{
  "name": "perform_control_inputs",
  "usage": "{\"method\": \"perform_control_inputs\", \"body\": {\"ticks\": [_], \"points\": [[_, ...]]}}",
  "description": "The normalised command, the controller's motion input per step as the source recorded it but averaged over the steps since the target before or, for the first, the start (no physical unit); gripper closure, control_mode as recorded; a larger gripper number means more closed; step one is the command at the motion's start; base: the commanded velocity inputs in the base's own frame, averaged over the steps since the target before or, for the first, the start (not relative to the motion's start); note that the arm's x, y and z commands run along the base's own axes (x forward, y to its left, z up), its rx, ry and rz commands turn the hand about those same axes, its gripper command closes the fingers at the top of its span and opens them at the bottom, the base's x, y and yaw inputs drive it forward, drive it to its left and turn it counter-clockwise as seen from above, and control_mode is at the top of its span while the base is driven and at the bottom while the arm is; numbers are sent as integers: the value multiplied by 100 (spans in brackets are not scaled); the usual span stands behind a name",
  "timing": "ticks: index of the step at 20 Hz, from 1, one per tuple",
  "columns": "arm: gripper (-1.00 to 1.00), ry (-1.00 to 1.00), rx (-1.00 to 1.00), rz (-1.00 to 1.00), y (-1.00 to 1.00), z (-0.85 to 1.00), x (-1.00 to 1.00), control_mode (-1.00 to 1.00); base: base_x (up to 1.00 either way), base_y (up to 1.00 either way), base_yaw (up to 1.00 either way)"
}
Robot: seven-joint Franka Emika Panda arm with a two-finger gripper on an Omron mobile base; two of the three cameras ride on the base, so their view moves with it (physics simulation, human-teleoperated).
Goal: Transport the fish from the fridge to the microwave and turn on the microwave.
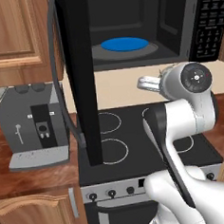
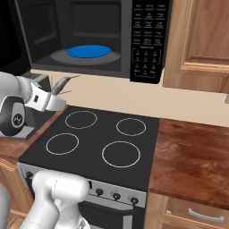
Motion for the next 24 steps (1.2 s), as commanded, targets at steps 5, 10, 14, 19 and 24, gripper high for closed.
{"method": "perform_control_inputs", "body": {"ticks": [5,10,14,19,24], "points": [[100,0,0,0,0,0,0,100,0,0,0],[100,0,0,0,0,0,0,100,0,0,0],[100,0,0,0,0,0,0,100,0,0,0],[100,0,0,0,0,0,0,-100,0,0,0],[100,0,0,0,0,0,0,-100,0,0,0]]}}
